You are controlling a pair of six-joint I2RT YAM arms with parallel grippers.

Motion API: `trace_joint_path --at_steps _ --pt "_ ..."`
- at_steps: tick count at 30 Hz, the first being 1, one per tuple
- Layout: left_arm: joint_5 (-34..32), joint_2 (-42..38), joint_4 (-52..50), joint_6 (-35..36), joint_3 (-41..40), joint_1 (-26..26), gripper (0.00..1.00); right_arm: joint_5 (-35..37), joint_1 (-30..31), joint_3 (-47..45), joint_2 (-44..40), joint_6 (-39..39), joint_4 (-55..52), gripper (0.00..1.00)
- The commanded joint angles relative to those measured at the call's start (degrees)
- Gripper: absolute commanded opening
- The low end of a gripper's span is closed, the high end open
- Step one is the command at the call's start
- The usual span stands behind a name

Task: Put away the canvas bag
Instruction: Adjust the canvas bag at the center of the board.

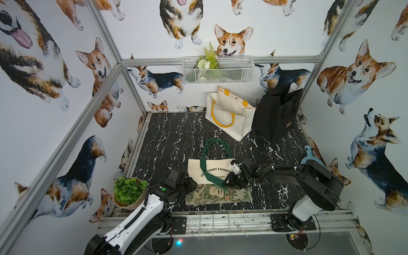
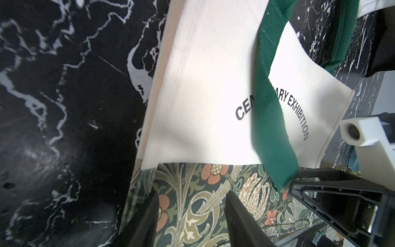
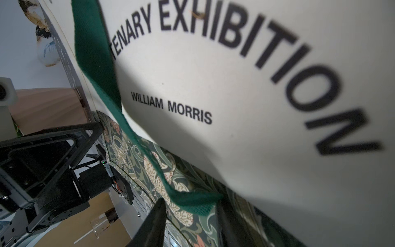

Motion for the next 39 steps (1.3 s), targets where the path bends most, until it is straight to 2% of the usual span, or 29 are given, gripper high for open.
trace_joint_path --at_steps 1,14,17,21,24,31,39 --pt "0.1 0.1 0.8 -0.4 -0.5 -0.1 0.53 1.3 0.1 0.8 0.4 1.0 1.7 0.42" --pt "0.3 -0.3 0.8 -0.3 -0.9 -0.2 0.53 -0.5 0.1 7.3 5.5 1.6 2.7 0.43" --pt "0.2 -0.2 0.9 -0.3 -0.9 -0.2 0.53 -0.5 0.2 9.1 5.7 0.7 0.7 0.39" --pt "0.2 -0.1 0.9 -0.3 -0.6 -0.1 0.53 0.6 0.7 11.7 5.1 -1.4 -3.5 0.28" --pt "0.3 0.2 0.9 -0.1 -0.4 -0.1 0.53 4.4 2.5 16.0 4.5 -6.0 -11.6 0.23" --pt "0.2 0.6 -0.1 0.9 1.2 -0.1 0.53 13.0 7.0 25.8 5.8 -14.4 -26.0 0.02" --pt "-3.0 1.1 -7.5 5.9 8.7 0.2 0.53 28.1 13.5 36.5 6.9 -26.4 -40.6 0.01"
